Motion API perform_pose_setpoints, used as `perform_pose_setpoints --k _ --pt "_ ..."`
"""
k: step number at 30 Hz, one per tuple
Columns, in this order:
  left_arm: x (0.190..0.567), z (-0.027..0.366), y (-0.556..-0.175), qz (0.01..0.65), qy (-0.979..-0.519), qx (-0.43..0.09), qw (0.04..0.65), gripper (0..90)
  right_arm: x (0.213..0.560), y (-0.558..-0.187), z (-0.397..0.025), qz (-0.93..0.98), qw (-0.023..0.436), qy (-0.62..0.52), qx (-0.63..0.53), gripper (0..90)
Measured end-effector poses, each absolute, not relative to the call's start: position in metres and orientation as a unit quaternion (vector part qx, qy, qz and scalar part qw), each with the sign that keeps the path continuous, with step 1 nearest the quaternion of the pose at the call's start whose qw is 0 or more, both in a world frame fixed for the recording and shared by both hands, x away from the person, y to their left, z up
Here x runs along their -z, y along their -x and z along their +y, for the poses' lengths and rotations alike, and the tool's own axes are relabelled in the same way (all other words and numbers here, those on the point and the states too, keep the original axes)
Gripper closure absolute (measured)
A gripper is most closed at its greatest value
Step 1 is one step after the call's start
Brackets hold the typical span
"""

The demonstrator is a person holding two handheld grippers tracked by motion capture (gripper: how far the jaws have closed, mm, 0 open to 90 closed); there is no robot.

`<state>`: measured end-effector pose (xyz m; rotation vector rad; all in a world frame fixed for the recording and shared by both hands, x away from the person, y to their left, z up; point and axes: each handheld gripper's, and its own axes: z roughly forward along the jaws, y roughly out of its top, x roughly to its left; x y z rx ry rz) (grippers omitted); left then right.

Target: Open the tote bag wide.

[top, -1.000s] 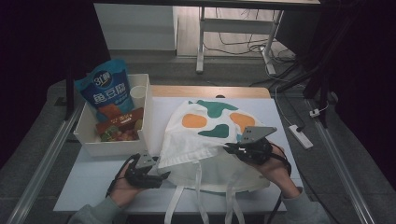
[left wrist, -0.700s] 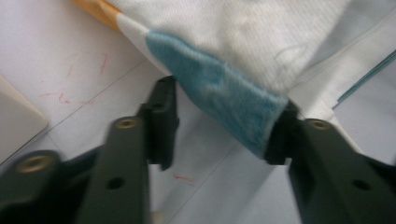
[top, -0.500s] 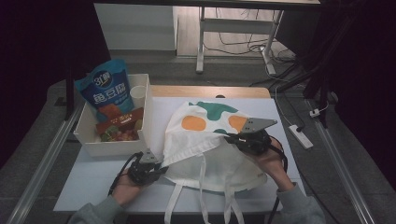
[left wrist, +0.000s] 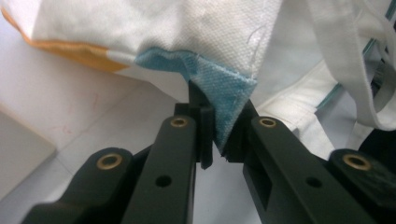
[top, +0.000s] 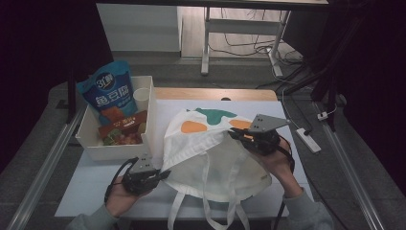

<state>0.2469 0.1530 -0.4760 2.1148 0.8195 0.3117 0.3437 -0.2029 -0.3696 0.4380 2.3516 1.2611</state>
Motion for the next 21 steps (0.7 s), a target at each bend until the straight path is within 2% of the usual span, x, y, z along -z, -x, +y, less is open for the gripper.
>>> perform_pose_setpoints --k 7,15,21 --pt "0.485 0.145 -0.268 0.332 -0.846 -0.107 0.402 83.7 0.394 -0.385 -0.194 0.857 0.216 -0.190 -0.427 84.3" --pt "0.492 0.131 -0.280 0.325 -0.858 -0.112 0.382 82.9 0.421 -0.425 -0.190 0.860 0.213 -0.227 -0.404 84.3" --pt "0.496 0.125 -0.288 0.324 -0.861 -0.114 0.375 82.2 0.462 -0.464 -0.193 0.873 0.161 -0.269 -0.373 84.2"
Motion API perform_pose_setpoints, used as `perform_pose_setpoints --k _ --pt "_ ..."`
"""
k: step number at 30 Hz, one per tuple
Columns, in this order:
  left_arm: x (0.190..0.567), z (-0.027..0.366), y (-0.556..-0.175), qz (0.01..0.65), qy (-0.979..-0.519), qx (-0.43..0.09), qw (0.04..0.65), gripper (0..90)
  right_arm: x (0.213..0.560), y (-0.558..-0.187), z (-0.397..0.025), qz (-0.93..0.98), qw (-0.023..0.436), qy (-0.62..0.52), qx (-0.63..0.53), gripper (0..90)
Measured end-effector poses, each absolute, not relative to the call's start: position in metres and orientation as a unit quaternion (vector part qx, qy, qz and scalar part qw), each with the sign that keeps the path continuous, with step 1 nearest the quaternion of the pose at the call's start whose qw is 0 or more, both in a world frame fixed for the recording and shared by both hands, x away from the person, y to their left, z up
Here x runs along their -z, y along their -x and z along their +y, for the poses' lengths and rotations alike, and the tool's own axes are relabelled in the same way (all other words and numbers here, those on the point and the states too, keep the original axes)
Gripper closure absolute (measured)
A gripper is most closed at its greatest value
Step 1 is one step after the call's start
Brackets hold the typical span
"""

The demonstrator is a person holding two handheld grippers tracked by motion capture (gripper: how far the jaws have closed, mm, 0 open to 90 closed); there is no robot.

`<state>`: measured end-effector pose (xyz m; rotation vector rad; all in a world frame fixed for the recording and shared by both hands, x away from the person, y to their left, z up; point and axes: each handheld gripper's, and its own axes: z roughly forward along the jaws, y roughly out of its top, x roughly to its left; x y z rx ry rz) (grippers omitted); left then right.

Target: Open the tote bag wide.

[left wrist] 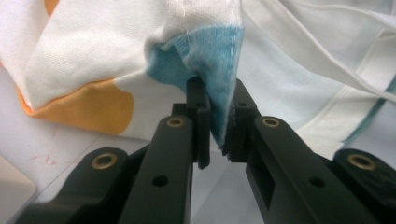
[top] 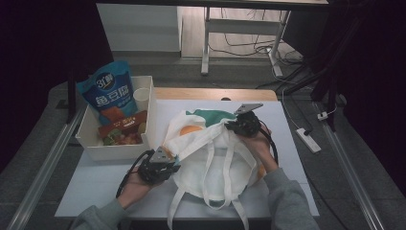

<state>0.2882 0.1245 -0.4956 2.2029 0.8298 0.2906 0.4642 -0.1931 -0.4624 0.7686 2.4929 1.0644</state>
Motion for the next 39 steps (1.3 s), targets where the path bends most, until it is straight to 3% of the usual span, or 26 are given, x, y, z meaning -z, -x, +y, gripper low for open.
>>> perform_pose_setpoints --k 12,14,15,16,17,18,21,22,32,39 --pt "0.503 0.118 -0.301 0.320 -0.868 -0.110 0.363 82.1 0.506 -0.486 -0.184 0.891 0.124 -0.298 -0.319 83.3" --pt "0.503 0.118 -0.300 0.319 -0.868 -0.110 0.364 82.3 0.498 -0.482 -0.188 0.886 0.134 -0.297 -0.330 74.2" --pt "0.502 0.119 -0.300 0.317 -0.869 -0.109 0.364 82.2 0.480 -0.473 -0.194 0.871 0.135 -0.297 -0.368 60.5" --pt "0.502 0.120 -0.300 0.317 -0.868 -0.109 0.365 82.2 0.480 -0.473 -0.194 0.871 0.135 -0.297 -0.368 60.5" --pt "0.503 0.120 -0.300 0.318 -0.868 -0.108 0.366 82.1 0.458 -0.457 -0.200 0.855 0.139 -0.292 -0.405 52.7" --pt "0.503 0.120 -0.300 0.318 -0.868 -0.108 0.366 82.0 0.448 -0.446 -0.201 0.853 0.148 -0.282 -0.412 50.3" --pt "0.502 0.120 -0.299 0.319 -0.867 -0.109 0.367 81.9 0.433 -0.423 -0.202 0.855 0.145 -0.263 -0.422 47.6" --pt "0.502 0.121 -0.299 0.318 -0.867 -0.110 0.367 81.6 0.428 -0.399 -0.199 0.865 0.120 -0.241 -0.424 46.7" --pt "0.502 0.121 -0.299 0.320 -0.867 -0.109 0.367 81.5 0.456 -0.295 -0.181 0.906 0.008 -0.150 -0.397 43.0" --pt "0.503 0.121 -0.300 0.320 -0.866 -0.108 0.368 81.5 0.472 -0.268 -0.178 0.925 -0.011 -0.121 -0.361 41.9"
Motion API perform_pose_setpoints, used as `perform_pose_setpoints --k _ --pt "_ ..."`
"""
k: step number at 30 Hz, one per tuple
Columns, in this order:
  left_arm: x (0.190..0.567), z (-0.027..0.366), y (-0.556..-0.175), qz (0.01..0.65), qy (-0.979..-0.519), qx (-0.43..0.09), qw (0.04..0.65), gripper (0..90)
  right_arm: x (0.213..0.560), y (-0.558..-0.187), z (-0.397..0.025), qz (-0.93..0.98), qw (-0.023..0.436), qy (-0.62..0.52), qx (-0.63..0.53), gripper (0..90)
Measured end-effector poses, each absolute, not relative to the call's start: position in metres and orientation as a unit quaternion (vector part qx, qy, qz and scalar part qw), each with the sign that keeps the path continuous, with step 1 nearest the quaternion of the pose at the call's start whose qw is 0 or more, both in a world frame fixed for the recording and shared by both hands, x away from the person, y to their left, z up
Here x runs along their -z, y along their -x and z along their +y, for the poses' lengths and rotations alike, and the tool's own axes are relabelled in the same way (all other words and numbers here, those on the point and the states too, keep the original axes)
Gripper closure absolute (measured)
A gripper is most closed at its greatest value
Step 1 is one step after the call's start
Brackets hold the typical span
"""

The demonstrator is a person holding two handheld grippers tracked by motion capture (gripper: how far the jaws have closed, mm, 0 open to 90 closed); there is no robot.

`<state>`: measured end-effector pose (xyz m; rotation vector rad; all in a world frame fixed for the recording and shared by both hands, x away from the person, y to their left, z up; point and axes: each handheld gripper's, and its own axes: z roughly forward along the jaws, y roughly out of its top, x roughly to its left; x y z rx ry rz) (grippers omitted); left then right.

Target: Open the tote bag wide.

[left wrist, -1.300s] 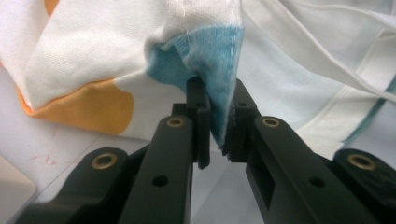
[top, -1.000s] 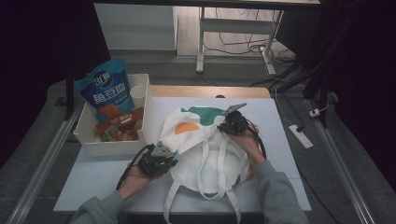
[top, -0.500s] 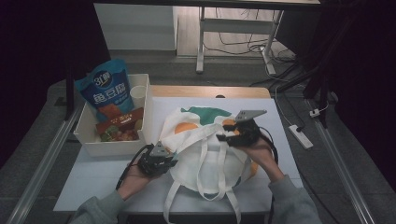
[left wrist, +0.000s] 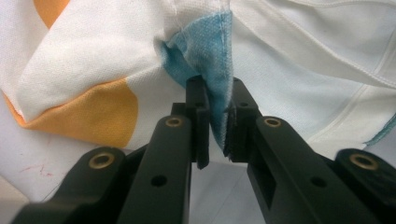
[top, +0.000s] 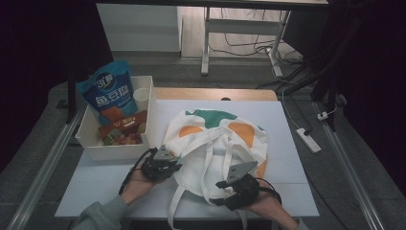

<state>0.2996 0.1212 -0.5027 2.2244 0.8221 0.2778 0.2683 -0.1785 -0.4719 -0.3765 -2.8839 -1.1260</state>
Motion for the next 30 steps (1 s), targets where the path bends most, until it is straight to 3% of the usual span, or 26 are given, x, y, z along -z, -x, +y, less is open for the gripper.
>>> perform_pose_setpoints --k 9,12,15,16,25,26,27,28,30 --pt "0.503 0.122 -0.301 0.320 -0.866 -0.105 0.368 81.5 0.472 -0.251 -0.176 -0.939 0.005 0.088 0.333 42.7" --pt "0.503 0.122 -0.300 0.319 -0.867 -0.106 0.367 81.4 0.478 -0.248 -0.171 -0.949 -0.018 0.073 0.307 59.2" --pt "0.503 0.123 -0.300 0.320 -0.866 -0.106 0.368 81.4 0.481 -0.250 -0.170 -0.952 -0.005 0.070 0.299 85.3" --pt "0.503 0.123 -0.300 0.320 -0.866 -0.106 0.368 81.4 0.480 -0.250 -0.169 -0.952 -0.009 0.068 0.299 87.2" --pt "0.503 0.123 -0.300 0.320 -0.866 -0.106 0.369 81.6 0.441 -0.269 -0.183 -0.925 -0.102 0.093 0.355 88.1" --pt "0.503 0.123 -0.300 0.320 -0.866 -0.105 0.369 81.6 0.432 -0.284 -0.189 -0.911 -0.140 0.113 0.371 88.1" --pt "0.503 0.122 -0.300 0.320 -0.866 -0.105 0.369 81.6 0.432 -0.284 -0.189 -0.911 -0.140 0.113 0.371 88.1" --pt "0.503 0.122 -0.300 0.320 -0.866 -0.106 0.369 81.6 0.426 -0.301 -0.195 -0.902 -0.183 0.133 0.367 88.1" --pt "0.503 0.122 -0.300 0.320 -0.866 -0.105 0.369 81.6 0.424 -0.311 -0.198 -0.898 -0.200 0.143 0.365 88.1"
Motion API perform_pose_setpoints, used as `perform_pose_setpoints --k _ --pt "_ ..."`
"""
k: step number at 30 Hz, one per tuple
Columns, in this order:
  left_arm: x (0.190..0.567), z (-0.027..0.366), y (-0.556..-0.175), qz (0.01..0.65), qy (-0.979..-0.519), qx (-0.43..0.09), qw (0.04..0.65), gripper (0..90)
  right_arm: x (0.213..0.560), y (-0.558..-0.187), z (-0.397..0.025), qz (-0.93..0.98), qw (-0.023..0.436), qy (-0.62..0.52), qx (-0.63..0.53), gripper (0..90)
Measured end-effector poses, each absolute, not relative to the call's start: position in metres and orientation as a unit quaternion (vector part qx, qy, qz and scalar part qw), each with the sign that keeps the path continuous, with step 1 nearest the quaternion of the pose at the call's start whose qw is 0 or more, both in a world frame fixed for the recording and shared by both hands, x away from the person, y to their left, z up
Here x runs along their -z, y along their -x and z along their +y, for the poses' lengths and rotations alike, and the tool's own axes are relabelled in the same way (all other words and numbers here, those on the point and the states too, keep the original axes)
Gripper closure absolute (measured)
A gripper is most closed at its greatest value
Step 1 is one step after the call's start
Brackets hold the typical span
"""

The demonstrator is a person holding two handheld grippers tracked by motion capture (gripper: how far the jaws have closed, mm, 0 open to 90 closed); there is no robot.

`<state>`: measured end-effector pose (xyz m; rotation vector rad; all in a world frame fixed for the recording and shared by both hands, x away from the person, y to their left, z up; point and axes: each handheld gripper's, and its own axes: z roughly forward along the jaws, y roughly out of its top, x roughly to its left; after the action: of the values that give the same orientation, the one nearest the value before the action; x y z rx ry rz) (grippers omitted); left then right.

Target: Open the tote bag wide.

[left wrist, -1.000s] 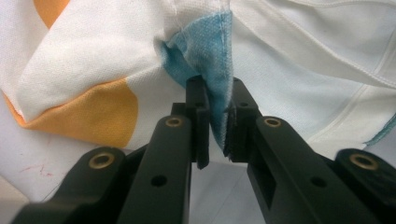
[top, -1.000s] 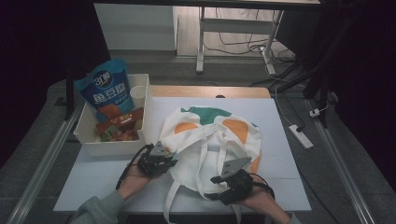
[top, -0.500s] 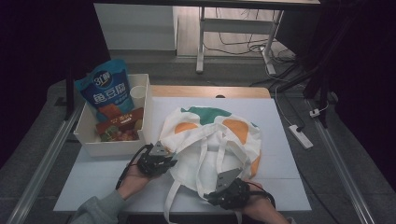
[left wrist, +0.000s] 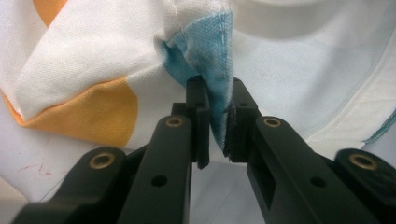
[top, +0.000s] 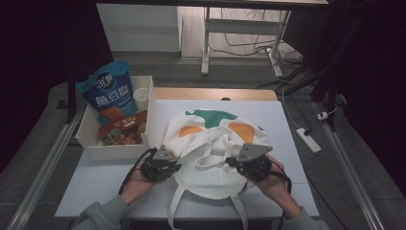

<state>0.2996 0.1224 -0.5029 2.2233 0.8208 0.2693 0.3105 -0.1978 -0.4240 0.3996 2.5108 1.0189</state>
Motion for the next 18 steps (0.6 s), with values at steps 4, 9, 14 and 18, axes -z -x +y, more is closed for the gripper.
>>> perform_pose_setpoints --k 4,9,14,18 --pt "0.503 0.123 -0.299 0.320 -0.866 -0.106 0.370 81.6 0.419 -0.356 -0.211 0.870 0.235 -0.205 -0.383 88.2" --pt "0.504 0.124 -0.299 0.322 -0.864 -0.105 0.372 81.5 0.427 -0.412 -0.228 0.840 0.243 -0.281 -0.394 88.1" --pt "0.504 0.124 -0.298 0.322 -0.864 -0.105 0.372 81.5 0.449 -0.458 -0.259 0.802 0.234 -0.383 -0.394 88.2" --pt "0.504 0.123 -0.299 0.325 -0.864 -0.104 0.371 81.5 0.477 -0.481 -0.278 0.792 0.216 -0.433 -0.373 88.1"
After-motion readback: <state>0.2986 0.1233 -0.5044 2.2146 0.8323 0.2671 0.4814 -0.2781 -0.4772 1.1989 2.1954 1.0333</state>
